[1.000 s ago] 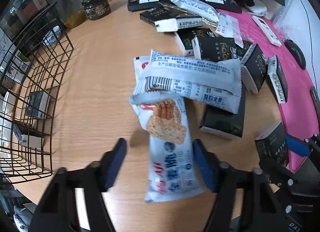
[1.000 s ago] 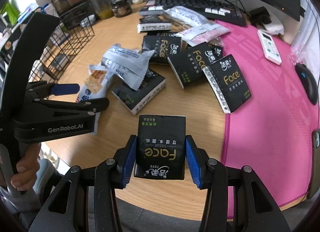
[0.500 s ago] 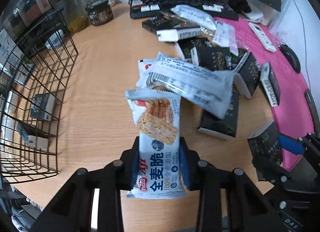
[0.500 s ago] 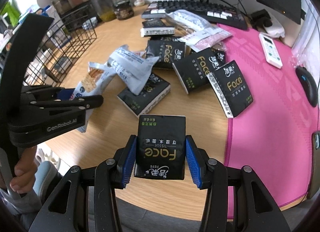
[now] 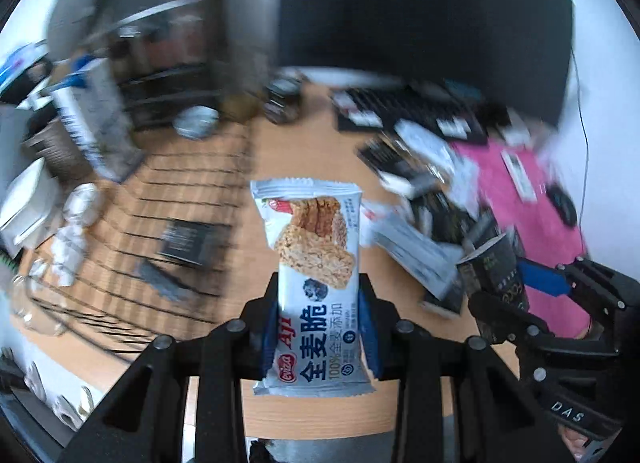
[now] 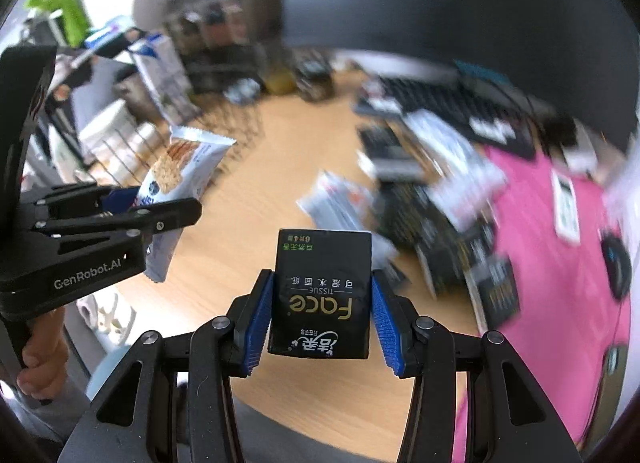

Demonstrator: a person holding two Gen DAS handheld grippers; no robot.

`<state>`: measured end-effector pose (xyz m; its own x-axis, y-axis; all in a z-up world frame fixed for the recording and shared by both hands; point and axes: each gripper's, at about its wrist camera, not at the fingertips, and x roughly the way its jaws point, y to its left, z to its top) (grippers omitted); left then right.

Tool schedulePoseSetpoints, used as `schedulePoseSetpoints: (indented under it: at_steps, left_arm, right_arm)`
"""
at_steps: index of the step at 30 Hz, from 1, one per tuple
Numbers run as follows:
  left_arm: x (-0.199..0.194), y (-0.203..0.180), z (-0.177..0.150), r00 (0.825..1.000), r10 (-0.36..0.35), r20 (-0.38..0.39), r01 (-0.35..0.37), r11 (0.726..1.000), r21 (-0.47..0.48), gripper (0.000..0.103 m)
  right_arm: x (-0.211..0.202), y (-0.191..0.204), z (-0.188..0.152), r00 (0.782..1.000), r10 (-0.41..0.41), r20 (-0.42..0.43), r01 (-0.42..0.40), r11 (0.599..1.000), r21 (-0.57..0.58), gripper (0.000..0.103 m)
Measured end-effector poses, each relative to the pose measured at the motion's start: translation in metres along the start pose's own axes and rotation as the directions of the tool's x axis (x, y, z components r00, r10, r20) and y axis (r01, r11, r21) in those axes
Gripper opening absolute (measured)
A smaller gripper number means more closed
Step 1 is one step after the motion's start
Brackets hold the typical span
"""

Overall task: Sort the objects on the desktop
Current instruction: 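Carry the snack bar and tissue pack over the wire basket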

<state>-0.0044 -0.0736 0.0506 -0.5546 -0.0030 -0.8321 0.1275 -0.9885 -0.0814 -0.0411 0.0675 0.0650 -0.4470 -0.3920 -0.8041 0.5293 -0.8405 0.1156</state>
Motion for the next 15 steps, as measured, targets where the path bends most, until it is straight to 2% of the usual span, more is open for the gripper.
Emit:
schedulePoseSetpoints:
  at_steps: [5,8,11,15]
  left_arm:
    - [-0.026,0.067,0.01,0.996,0.063,0.066,-0.054,0.991,-0.126,0.038]
    - [-0.022,0.103,0.013,0.992,0.117,0.053,-0.105,0.975,-0.194,0.038]
    - [-0.006,0.131,0.015,0.992,0.126,0.016,-0.119,0.965,-0.232,0.038]
    - [0.011,0.148,0.015,0.992,0.127,-0.021,-0.128,0.96,-0.249,0.038]
  right_arm:
    - [0.006,0.056,0.062,0.991,0.116,0.071,-0.11,0.99,-0.086,0.048]
    - [0.029,0.092,0.09,0.987,0.154,0.047,-0.147,0.979,-0.138,0.048]
    - [0.057,0.123,0.105,0.989,0.149,0.014,-0.144,0.974,-0.174,0.048]
    - [0.087,0.143,0.11,0.991,0.13,-0.027,-0.133,0.972,-0.192,0.048]
